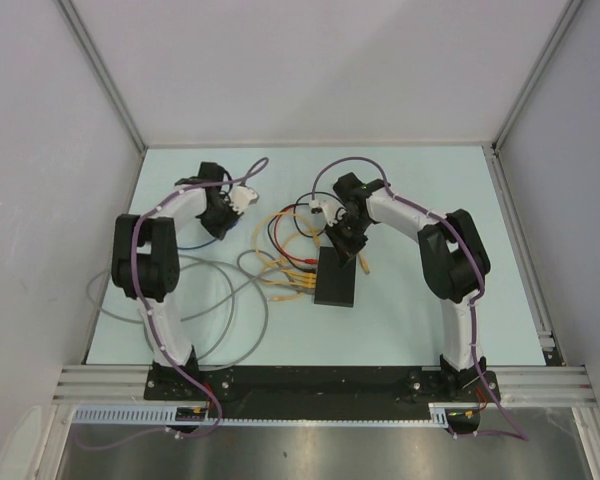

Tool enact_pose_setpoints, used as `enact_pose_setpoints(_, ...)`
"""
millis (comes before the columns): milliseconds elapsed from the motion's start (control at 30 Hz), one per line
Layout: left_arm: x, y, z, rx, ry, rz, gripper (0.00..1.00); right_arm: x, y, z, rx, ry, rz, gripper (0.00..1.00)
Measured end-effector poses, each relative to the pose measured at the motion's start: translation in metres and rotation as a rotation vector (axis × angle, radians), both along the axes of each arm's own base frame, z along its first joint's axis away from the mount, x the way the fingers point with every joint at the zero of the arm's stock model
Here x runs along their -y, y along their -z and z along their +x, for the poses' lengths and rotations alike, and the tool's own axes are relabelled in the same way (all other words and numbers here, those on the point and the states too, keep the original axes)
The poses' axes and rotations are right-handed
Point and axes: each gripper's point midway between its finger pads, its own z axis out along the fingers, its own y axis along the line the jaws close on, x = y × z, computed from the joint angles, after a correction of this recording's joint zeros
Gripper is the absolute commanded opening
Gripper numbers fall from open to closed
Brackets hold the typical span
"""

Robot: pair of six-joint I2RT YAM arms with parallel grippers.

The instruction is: Pull the plug from the switch port

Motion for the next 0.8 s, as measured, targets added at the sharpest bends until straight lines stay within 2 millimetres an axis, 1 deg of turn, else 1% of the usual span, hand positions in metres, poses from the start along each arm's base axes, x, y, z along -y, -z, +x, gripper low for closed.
enact_pose_setpoints(33,-0.008,-0.002,0.002,0.005,-0.017,0.011,0.39,0.000,0.000,0.000,0.000,0.001,0.000,0.05)
enact_pose_setpoints(67,-0.015,-0.004,0.005,0.013,-0.030,0.020,0.44,0.000,0.000,0.001,0.000,0.002,-0.001,0.05)
enact_pose_setpoints(133,-0.023,-0.010,0.011,0.028,-0.058,0.024,0.54,0.001,0.000,0.002,-0.003,0.004,-0.002,0.04)
enact_pose_setpoints(167,-0.022,-0.017,0.017,0.042,-0.070,0.017,0.56,0.001,0.000,0.002,-0.005,0.004,-0.003,0.04)
enact_pose_setpoints(233,-0.011,-0.032,0.029,0.077,-0.068,-0.025,0.59,0.001,0.000,0.003,-0.004,0.005,-0.004,0.04)
enact_pose_setpoints(267,0.000,-0.043,0.035,0.096,-0.060,-0.063,0.60,0.001,0.000,0.003,-0.004,0.006,-0.005,0.03)
enact_pose_setpoints(300,0.016,-0.054,0.042,0.119,-0.043,-0.125,0.60,0.001,0.000,0.003,-0.004,0.006,-0.004,0.03)
enact_pose_setpoints(333,0.035,-0.066,0.044,0.136,-0.017,-0.197,0.61,0.002,0.000,0.004,-0.004,0.008,-0.003,0.03)
enact_pose_setpoints(367,0.053,-0.078,0.042,0.146,0.015,-0.265,0.61,0.002,0.000,0.004,-0.005,0.011,-0.002,0.03)
enact_pose_setpoints(400,0.070,-0.087,0.038,0.146,0.043,-0.324,0.61,0.003,-0.001,0.005,-0.006,0.013,0.001,0.04)
enact_pose_setpoints(467,0.113,-0.108,0.021,0.127,0.125,-0.470,0.60,0.004,-0.001,0.006,-0.012,0.020,0.011,0.05)
enact_pose_setpoints(533,0.146,-0.118,0.005,0.089,0.196,-0.565,0.60,0.007,-0.002,0.008,-0.020,0.031,0.023,0.05)
enact_pose_setpoints(600,0.175,-0.118,-0.012,0.024,0.252,-0.642,0.61,0.010,-0.002,0.010,-0.031,0.046,0.039,0.06)
enact_pose_setpoints(633,0.188,-0.113,-0.020,-0.013,0.272,-0.674,0.61,0.012,-0.002,0.010,-0.037,0.053,0.045,0.06)
enact_pose_setpoints(667,0.197,-0.106,-0.026,-0.045,0.283,-0.691,0.61,0.013,-0.002,0.010,-0.043,0.057,0.052,0.05)
enact_pose_setpoints(700,0.204,-0.097,-0.032,-0.081,0.284,-0.702,0.61,0.013,-0.002,0.010,-0.049,0.060,0.057,0.06)
enact_pose_setpoints(800,0.216,-0.066,-0.045,-0.180,0.259,-0.707,0.61,0.015,-0.001,0.008,-0.070,0.069,0.073,0.06)
